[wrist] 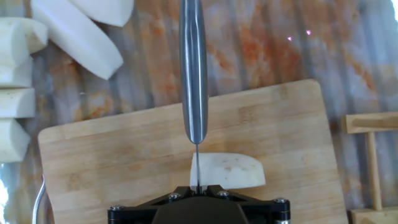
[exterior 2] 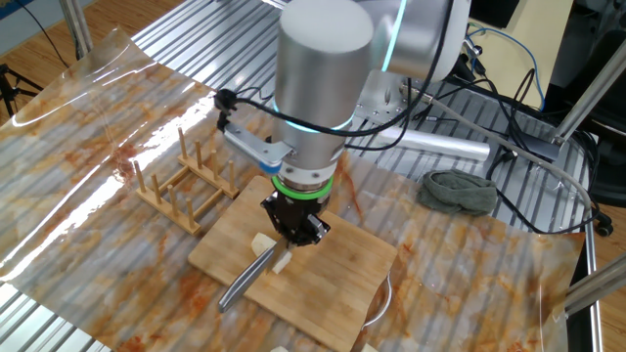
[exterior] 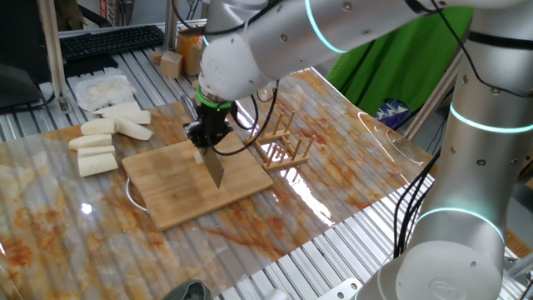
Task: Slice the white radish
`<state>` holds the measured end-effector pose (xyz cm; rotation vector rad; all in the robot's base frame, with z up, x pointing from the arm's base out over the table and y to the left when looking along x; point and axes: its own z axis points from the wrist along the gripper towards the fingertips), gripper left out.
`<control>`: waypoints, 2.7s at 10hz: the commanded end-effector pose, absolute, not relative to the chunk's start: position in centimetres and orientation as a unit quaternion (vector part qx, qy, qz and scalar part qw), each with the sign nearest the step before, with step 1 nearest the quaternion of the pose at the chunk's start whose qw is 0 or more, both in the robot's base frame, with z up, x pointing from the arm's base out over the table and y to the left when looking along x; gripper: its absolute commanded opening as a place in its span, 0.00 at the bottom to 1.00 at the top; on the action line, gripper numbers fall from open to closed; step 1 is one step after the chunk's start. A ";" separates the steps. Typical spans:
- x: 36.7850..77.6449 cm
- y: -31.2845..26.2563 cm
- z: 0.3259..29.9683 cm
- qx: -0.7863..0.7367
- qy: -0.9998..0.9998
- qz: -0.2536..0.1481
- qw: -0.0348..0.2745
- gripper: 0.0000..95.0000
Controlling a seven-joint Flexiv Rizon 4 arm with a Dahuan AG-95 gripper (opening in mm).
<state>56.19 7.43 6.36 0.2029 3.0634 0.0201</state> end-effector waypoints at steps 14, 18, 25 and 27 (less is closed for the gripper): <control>56.4 8.4 1.4 0.101 0.993 0.049 0.023 0.00; 55.5 8.3 4.6 0.095 0.995 0.029 -0.002 0.00; 55.1 8.1 6.3 0.107 0.994 0.033 -0.005 0.00; 54.9 7.9 6.9 0.112 0.993 0.034 -0.004 0.00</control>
